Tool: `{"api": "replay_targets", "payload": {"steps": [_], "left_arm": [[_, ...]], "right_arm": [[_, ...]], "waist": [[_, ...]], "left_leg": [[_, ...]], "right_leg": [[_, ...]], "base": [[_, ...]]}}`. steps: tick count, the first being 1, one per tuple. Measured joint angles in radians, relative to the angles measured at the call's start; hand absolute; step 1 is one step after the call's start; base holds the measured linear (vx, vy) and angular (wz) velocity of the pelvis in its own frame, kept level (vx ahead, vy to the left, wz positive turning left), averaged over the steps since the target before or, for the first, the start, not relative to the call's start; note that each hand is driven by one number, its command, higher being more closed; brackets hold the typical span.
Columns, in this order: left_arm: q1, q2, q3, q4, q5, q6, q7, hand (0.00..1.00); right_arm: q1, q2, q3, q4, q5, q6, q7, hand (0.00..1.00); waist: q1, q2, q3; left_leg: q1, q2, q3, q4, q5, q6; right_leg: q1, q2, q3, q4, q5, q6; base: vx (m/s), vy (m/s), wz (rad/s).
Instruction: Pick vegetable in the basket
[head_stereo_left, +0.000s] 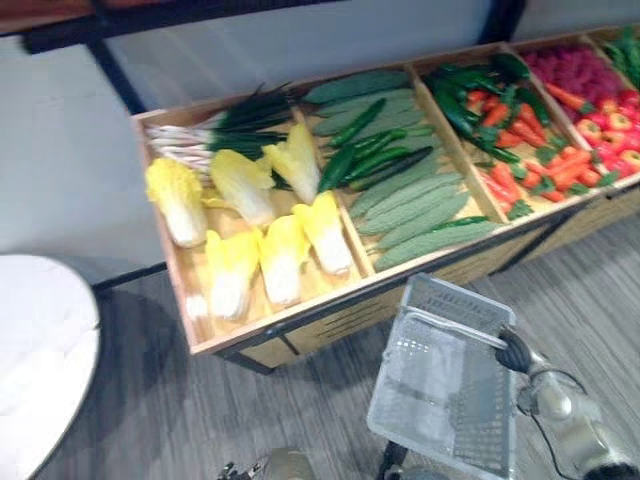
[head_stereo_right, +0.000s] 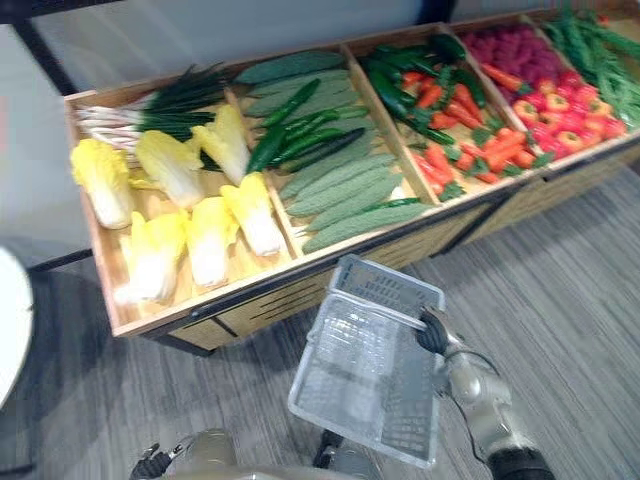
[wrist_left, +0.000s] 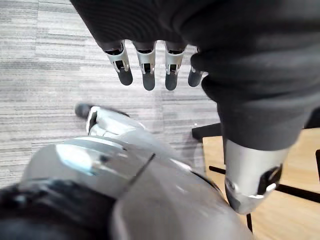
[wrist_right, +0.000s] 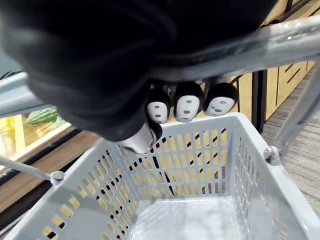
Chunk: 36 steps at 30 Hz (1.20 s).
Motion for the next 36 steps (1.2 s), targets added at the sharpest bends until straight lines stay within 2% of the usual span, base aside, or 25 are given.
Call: {"api": "replay_targets", "payload": {"steps": [1,2,4,6,7,12,14,18,21,29,36], "left_arm": [[0.000,0.004,-0.004,0.000,0.003,0.001,0.001,0.00],[0.002,0.009,-0.013,-0.002,0.008,0.005,0.003,0.00],[0.000,0.016,-0.023,-0.009,0.013,0.007,0.005,0.00],[-0.006,0.029,-0.026,-0.008,0.021,0.009,0.005,0.00],[-0.008,0.029,-0.031,-0.008,0.021,0.009,0.005,0.00],[-0.019,0.029,-0.058,-0.006,0.023,0.007,0.004,0.00],[-0.028,0.032,-0.066,-0.005,0.023,0.006,0.004,0.00],[-0.028,0.033,-0.065,0.000,0.023,0.006,0.004,0.00],[-0.028,0.037,-0.065,0.005,0.025,0.006,0.004,0.00],[-0.028,0.043,-0.074,0.015,0.047,0.003,-0.002,0.00],[-0.026,0.051,-0.083,-0.012,0.044,-0.002,0.001,0.00]], "right_arm": [[0.016,0.008,-0.010,0.000,0.000,0.002,-0.001,1.00],[0.035,0.012,-0.018,0.000,0.000,0.003,-0.001,1.00],[0.063,0.030,-0.033,0.002,-0.001,0.012,-0.001,1.00],[0.066,0.076,-0.038,0.014,-0.001,0.018,-0.001,1.00],[0.066,0.094,-0.038,0.019,-0.001,0.019,-0.001,1.00],[0.043,0.109,-0.039,0.032,0.000,0.018,-0.005,1.00],[0.023,0.111,-0.039,0.066,0.000,0.018,-0.007,1.00],[0.001,0.147,-0.038,0.117,0.000,0.019,-0.007,1.00],[-0.016,0.148,-0.038,0.156,0.001,0.019,-0.007,1.00],[-0.050,0.150,-0.039,0.247,0.014,0.020,-0.008,1.00],[-0.082,0.148,-0.076,0.391,0.032,0.020,-0.031,1.00]], "waist": [[-0.004,0.012,-0.007],[-0.013,0.011,-0.008],[-0.026,0.018,-0.007],[-0.037,0.002,-0.008],[-0.035,0.002,-0.007],[-0.031,0.042,-0.015],[-0.031,0.045,-0.016],[-0.026,0.013,-0.015],[-0.027,-0.001,-0.015],[-0.031,-0.003,-0.015],[-0.040,0.005,-0.008]], "left_leg": [[0.008,0.005,0.058,-0.026,-0.002,0.005],[0.034,-0.010,0.102,-0.092,-0.001,0.002],[0.094,-0.062,0.116,-0.305,0.017,-0.008],[0.095,-0.089,0.099,-0.350,0.050,0.002],[0.100,-0.100,0.099,-0.353,0.053,0.006],[0.129,-0.149,0.090,-0.438,0.098,0.029],[0.133,-0.158,0.082,-0.469,0.118,0.031],[0.146,-0.168,0.076,-0.476,0.121,0.029],[0.147,-0.175,0.075,-0.476,0.119,0.033],[0.180,-0.193,0.079,-0.477,0.108,0.046],[0.214,-0.180,0.031,-0.484,0.078,0.047]], "right_leg": [[0.010,-0.001,-0.019,-0.009,-0.001,0.001],[0.011,-0.005,-0.050,-0.012,0.000,0.003],[0.006,-0.003,-0.096,-0.027,0.003,0.008],[0.008,-0.016,-0.107,-0.041,0.020,0.029],[0.012,-0.027,-0.105,-0.041,0.024,0.035],[0.009,-0.052,-0.109,-0.044,0.033,0.051],[0.003,-0.055,-0.111,-0.040,0.036,0.055],[0.008,-0.065,-0.113,-0.037,0.039,0.059],[0.008,-0.072,-0.110,-0.026,0.044,0.056],[0.011,-0.095,-0.091,0.029,0.045,0.055],[-0.033,-0.137,-0.055,0.240,0.060,0.050]], "base": [[0.03,0.134,1.02],[0.02,0.119,0.76],[-0.02,0.182,0.67],[-0.05,0.142,0.39],[-0.07,0.152,0.15],[-0.08,0.092,0.06],[-0.08,0.062,0.12],[0.00,0.034,0.05],[0.06,0.021,0.01],[0.07,0.019,-0.02],[0.02,0.013,0.10]]}}
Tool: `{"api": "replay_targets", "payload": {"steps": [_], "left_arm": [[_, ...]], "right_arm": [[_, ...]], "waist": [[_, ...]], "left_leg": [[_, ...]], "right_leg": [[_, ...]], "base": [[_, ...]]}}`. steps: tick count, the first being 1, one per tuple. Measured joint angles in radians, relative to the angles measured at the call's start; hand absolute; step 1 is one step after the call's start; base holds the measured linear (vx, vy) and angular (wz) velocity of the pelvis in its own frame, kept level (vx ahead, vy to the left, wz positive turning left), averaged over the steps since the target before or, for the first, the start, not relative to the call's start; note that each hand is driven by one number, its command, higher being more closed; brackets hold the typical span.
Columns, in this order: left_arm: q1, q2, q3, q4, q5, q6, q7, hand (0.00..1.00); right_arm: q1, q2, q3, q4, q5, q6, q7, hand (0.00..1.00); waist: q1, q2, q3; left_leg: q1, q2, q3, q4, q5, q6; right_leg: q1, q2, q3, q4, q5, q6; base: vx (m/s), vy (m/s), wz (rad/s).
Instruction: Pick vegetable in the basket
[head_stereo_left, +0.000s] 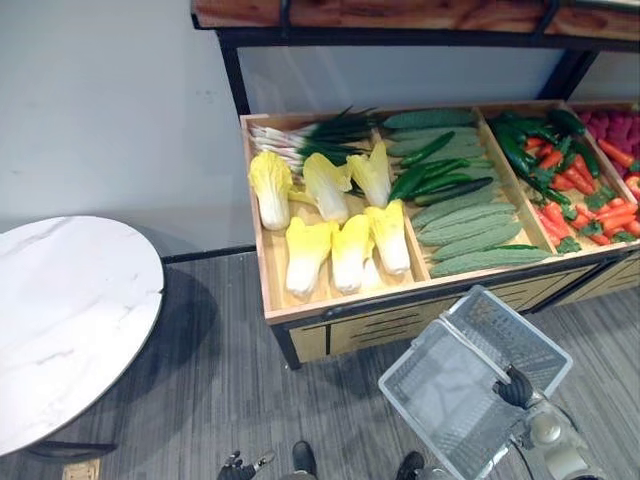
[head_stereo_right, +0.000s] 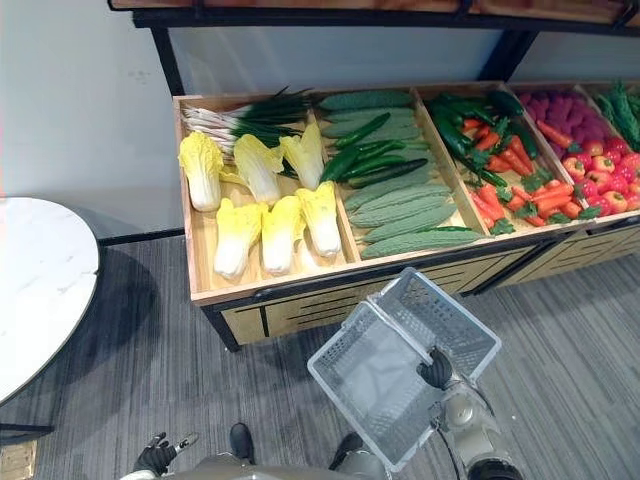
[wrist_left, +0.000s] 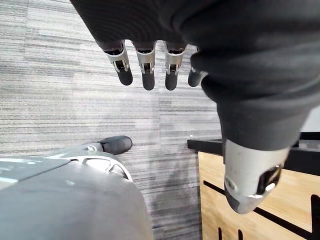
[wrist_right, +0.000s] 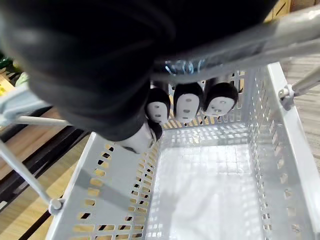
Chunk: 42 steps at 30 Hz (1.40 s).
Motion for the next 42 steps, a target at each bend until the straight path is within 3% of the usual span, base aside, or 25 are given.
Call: {"api": "replay_targets", "payload": {"steps": [4,8,10,11,16,30,42], "left_arm": [[-0.004,0.025,0.029,-0.080,-0.008,-0.001,0.041,0.00],[-0.017,0.015,0.100,-0.245,-0.007,-0.016,0.099,0.00],[-0.016,0.009,0.132,-0.310,-0.005,-0.036,0.128,0.00],[-0.015,-0.010,0.170,-0.390,-0.005,-0.042,0.156,0.00],[-0.022,-0.098,0.205,-0.542,-0.003,-0.078,0.232,0.00],[-0.102,-0.104,0.135,-0.844,0.096,-0.081,0.332,0.00],[-0.211,-0.062,0.123,-0.870,0.176,-0.079,0.401,0.00]], "right_arm": [[-0.012,0.030,-0.114,0.150,0.049,0.000,-0.014,1.00],[-0.011,0.065,-0.257,0.303,0.102,0.014,-0.029,1.00],[-0.008,0.082,-0.289,0.331,0.128,0.020,-0.043,1.00],[-0.002,0.095,-0.317,0.340,0.129,0.025,-0.045,1.00],[0.021,0.122,-0.359,0.340,0.148,0.039,-0.063,1.00],[-0.003,0.167,-0.358,0.339,0.211,0.035,-0.090,1.00],[-0.041,0.197,-0.295,0.339,0.223,0.034,-0.089,1.00]], "waist": [[0.008,-0.007,0.001],[0.013,-0.011,0.003],[0.018,-0.022,0.000],[0.027,-0.031,0.004],[0.023,-0.008,-0.006],[-0.002,0.003,-0.004],[-0.018,0.008,-0.004]], "left_leg": [[-0.023,-0.006,-0.048,0.000,0.001,-0.001],[-0.060,-0.024,-0.117,0.000,0.011,-0.015],[-0.069,-0.031,-0.122,0.000,0.022,-0.024],[-0.074,-0.035,-0.123,0.001,0.036,-0.015],[-0.083,-0.003,-0.148,0.003,0.056,-0.014],[-0.061,0.009,-0.125,-0.001,0.062,-0.019],[-0.050,0.022,-0.068,0.003,0.050,-0.032]], "right_leg": [[0.017,0.014,0.063,-0.052,0.025,0.003],[0.080,0.033,0.054,-0.190,0.021,0.007],[0.095,0.035,0.054,-0.227,-0.003,0.034],[0.096,0.035,0.054,-0.235,-0.050,0.046],[0.096,0.078,0.033,-0.232,-0.080,0.024],[0.107,0.091,0.061,-0.251,-0.080,0.016],[0.089,0.105,0.118,-0.264,-0.068,0.011]], "base": [[0.06,0.005,0.29],[0.09,-0.035,0.43],[0.09,-0.064,0.11],[0.10,-0.118,0.02],[0.09,-0.090,0.05],[0.00,-0.005,-0.05],[0.04,-0.002,-0.14]]}}
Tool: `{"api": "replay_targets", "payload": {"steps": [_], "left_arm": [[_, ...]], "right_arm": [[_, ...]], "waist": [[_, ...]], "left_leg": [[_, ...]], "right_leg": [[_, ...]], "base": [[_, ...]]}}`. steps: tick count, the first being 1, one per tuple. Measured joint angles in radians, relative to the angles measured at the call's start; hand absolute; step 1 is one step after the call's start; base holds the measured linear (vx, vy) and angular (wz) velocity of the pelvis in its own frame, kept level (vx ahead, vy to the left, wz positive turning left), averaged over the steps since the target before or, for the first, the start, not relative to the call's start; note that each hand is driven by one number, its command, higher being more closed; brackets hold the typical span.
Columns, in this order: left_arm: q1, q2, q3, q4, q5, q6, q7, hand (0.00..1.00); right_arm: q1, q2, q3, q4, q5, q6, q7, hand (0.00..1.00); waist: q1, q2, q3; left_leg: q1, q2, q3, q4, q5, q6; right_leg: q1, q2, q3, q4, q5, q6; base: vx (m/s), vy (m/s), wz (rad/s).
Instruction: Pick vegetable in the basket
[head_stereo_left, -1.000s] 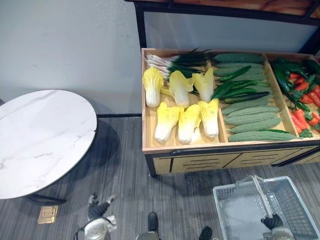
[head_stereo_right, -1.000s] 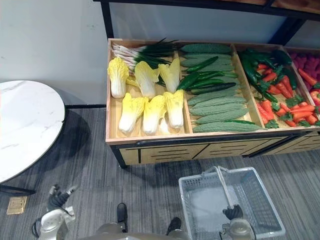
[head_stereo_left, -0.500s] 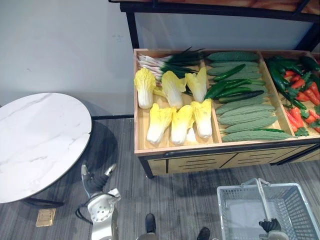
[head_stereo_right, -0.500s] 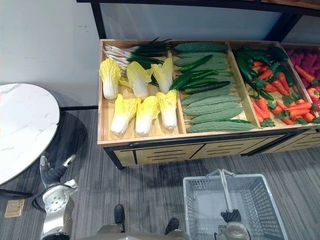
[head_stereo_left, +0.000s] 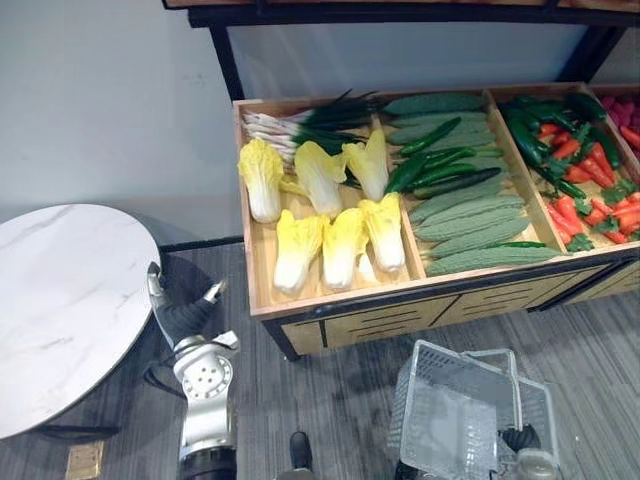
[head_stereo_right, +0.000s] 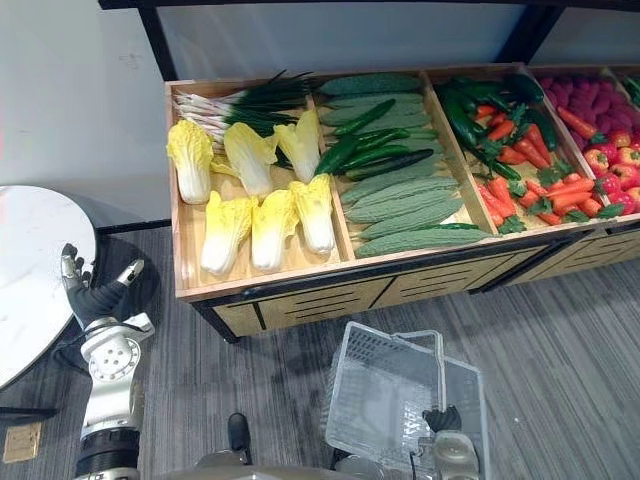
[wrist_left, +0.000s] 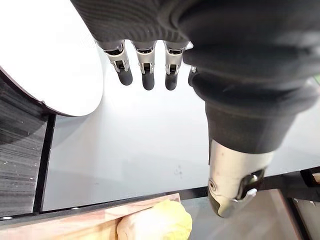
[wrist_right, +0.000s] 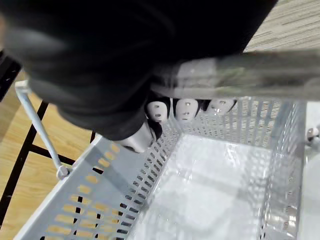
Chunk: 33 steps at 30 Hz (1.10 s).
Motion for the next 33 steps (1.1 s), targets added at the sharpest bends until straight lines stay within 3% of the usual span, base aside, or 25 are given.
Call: {"api": "replay_targets", "payload": {"steps": [12,17,25,33], "left_arm": [[-0.119,0.106,-0.052,0.186,0.071,0.023,-0.012,0.00],[-0.139,0.119,-0.076,0.210,0.074,0.045,-0.016,0.00],[-0.186,0.122,-0.140,0.210,0.074,0.054,-0.067,0.00],[-0.227,0.121,-0.178,0.211,0.113,0.055,-0.071,0.00]], "right_arm": [[-0.026,-0.003,0.055,-0.007,-0.001,-0.004,0.001,1.00],[-0.037,-0.003,0.056,-0.007,-0.001,-0.017,-0.002,1.00],[-0.077,-0.003,0.075,-0.010,-0.001,-0.018,-0.001,1.00],[-0.105,-0.003,0.092,-0.015,-0.001,-0.019,-0.002,1.00]], "waist": [[-0.026,0.001,0.008],[-0.035,0.001,0.020],[-0.034,0.005,0.064],[-0.039,0.011,0.087]], "left_leg": [[0.000,0.001,0.034,-0.002,-0.010,-0.002],[-0.010,-0.001,0.036,-0.003,-0.012,-0.003],[-0.024,-0.002,0.036,0.001,-0.012,-0.002],[-0.041,-0.002,0.045,0.001,-0.011,-0.002]], "right_leg": [[-0.021,0.004,0.042,-0.020,0.015,-0.001],[-0.035,0.002,0.047,-0.022,0.019,0.001],[-0.049,0.003,0.049,-0.023,0.021,0.002],[-0.073,0.003,0.062,-0.022,0.025,-0.001]], "base": [[0.02,-0.008,-0.12],[0.00,0.001,-0.02],[0.02,-0.007,-0.01],[0.01,-0.011,-0.04]]}}
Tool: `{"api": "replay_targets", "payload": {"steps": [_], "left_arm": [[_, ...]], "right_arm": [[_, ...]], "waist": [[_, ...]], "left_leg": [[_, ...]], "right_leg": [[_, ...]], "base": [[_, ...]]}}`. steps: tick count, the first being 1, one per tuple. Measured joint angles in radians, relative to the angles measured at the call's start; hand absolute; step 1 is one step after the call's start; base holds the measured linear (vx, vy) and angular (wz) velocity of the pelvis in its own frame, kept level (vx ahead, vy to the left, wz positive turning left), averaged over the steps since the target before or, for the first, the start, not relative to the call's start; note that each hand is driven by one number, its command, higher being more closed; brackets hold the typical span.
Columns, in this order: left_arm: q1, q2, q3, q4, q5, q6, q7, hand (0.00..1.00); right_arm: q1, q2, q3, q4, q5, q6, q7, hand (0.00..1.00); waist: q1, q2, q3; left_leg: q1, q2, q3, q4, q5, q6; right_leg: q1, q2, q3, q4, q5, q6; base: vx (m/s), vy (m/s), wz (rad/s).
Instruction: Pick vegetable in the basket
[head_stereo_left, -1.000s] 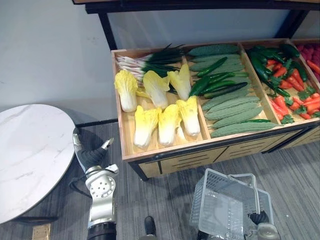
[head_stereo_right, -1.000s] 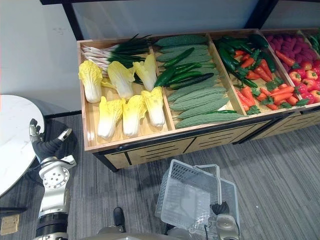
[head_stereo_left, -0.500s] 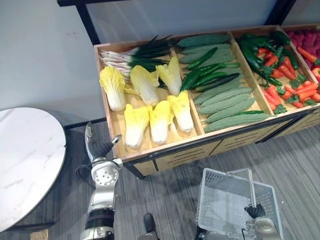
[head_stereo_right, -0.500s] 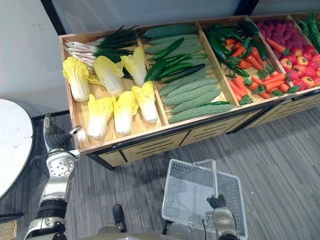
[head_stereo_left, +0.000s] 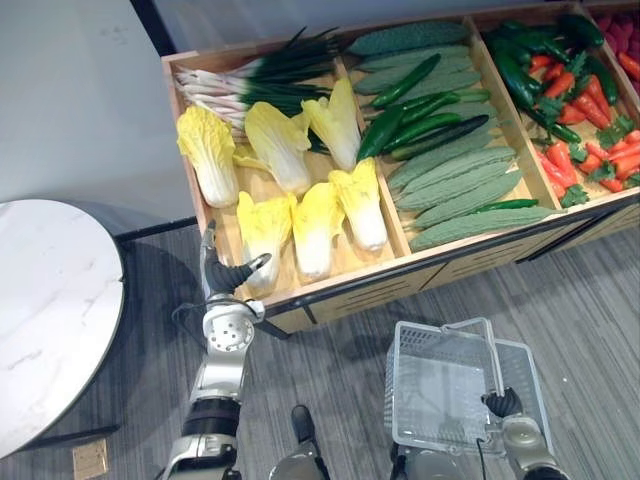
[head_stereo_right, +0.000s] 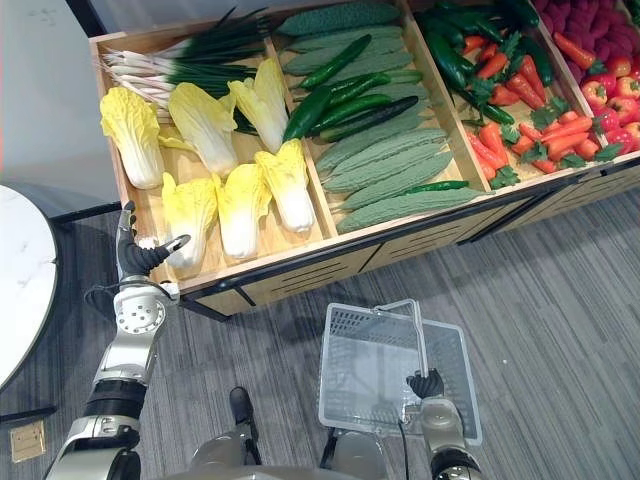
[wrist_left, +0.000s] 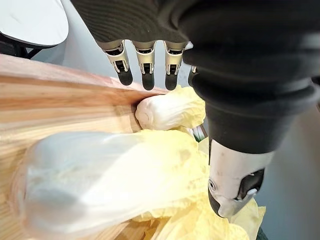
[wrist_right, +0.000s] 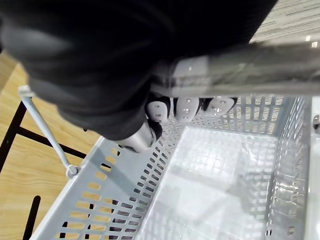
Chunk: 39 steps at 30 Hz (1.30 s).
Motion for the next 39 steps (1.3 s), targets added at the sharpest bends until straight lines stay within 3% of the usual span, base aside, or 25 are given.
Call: {"api": "replay_targets", "payload": {"steps": [20,26,34,35,39], "left_arm": [[-0.041,-0.003,0.005,0.076,-0.001,0.036,0.023,0.00],[-0.080,-0.010,0.008,0.111,0.006,0.082,0.028,0.00],[-0.138,-0.004,0.027,0.118,0.117,0.126,0.019,0.00],[-0.152,-0.001,0.027,0.118,0.132,0.130,0.019,1.00],[-0.175,0.013,0.025,0.118,0.160,0.145,0.012,1.00]], "right_arm": [[-0.022,-0.002,-0.001,-0.010,0.001,-0.001,-0.032,1.00],[-0.039,-0.002,-0.009,-0.022,0.001,0.000,-0.037,1.00],[-0.047,-0.004,-0.010,-0.031,0.000,0.000,-0.037,1.00],[-0.048,-0.007,-0.010,-0.031,0.000,-0.001,-0.037,1.00],[-0.051,-0.010,-0.009,-0.031,0.000,-0.002,-0.037,1.00]], "waist": [[0.000,-0.006,0.050],[0.000,-0.008,0.077],[0.000,-0.007,0.096],[0.001,-0.008,0.096],[0.000,-0.009,0.097]], "left_leg": [[-0.036,-0.001,0.017,0.000,0.004,0.005],[-0.052,-0.002,0.020,0.000,0.005,0.007],[-0.065,-0.001,0.022,0.000,0.005,0.007],[-0.076,-0.001,0.022,0.000,0.006,0.008],[-0.084,-0.002,0.030,0.000,0.010,0.011]], "right_leg": [[-0.059,-0.002,0.023,0.004,0.026,-0.007],[-0.077,-0.001,0.030,0.004,0.028,-0.008],[-0.094,-0.001,0.047,0.004,0.036,-0.009],[-0.106,-0.001,0.049,0.005,0.039,-0.009],[-0.119,-0.002,0.066,0.006,0.051,-0.007]], "base": [[-0.01,-0.006,-0.04],[0.03,-0.010,-0.03],[0.02,-0.009,-0.03],[0.00,0.000,0.00],[-0.02,0.004,-0.06]]}}
